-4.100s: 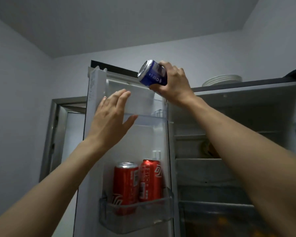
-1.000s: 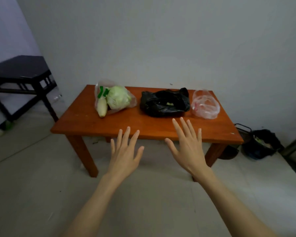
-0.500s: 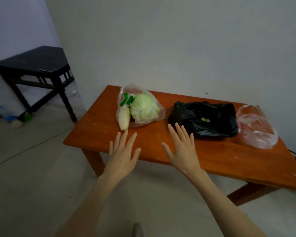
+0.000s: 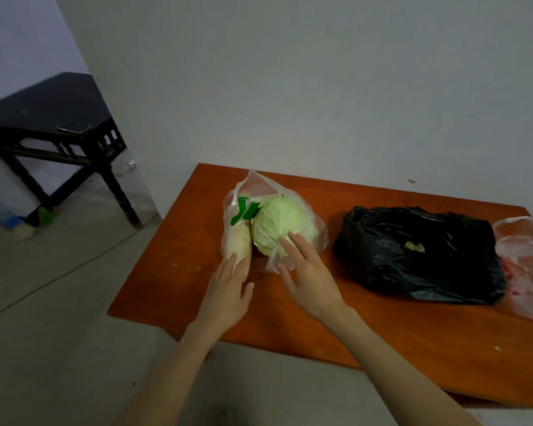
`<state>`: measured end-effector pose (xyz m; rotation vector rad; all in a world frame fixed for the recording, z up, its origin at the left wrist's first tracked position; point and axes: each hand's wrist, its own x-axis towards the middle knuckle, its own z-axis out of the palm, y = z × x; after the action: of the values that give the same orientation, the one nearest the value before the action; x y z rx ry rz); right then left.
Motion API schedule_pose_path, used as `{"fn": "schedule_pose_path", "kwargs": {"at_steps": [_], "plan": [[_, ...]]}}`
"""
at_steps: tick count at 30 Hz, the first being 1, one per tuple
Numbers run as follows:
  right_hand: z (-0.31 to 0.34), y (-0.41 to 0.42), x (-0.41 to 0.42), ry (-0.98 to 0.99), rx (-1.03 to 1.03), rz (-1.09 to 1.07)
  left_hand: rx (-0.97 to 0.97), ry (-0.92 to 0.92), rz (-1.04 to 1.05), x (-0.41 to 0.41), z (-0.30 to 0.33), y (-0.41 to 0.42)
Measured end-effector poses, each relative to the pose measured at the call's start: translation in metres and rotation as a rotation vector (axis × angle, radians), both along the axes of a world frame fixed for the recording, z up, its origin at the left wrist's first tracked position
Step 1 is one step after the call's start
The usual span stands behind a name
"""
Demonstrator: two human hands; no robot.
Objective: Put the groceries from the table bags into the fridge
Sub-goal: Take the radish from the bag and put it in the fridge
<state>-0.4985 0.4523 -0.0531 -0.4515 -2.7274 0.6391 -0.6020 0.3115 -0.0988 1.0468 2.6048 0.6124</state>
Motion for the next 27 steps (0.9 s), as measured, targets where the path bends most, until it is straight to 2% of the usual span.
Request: {"fn": "schedule_pose_path", "kwargs": {"at_steps": [7,14,20,24,27], "plan": [[-0.048,-0.003,-0.06,-0.099,-0.175,-0.026,-0.056,-0.215,0.107,-0.059,-0.066,0.025],[-0.092,-0.008,-0.099,-0.268,-0.423,-0.21,-0.043,-0.13,0.141,-0.084,-0.09,0.045],[-0.124,-0.012,-0.127,-0.469,-0.712,-0.436,0.135,-0.476,0.277,-0.103,-0.096,0.042],[-0.135,-0.023,-0.14,-0.458,-0.883,-0.448,0.097,-0.626,0.277,-0.124,-0.088,0.031],[-0.136,-0.029,-0.148,-0.416,-0.956,-0.524,0.113,-0.623,0.234,-0.132,-0.082,0.026]]}}
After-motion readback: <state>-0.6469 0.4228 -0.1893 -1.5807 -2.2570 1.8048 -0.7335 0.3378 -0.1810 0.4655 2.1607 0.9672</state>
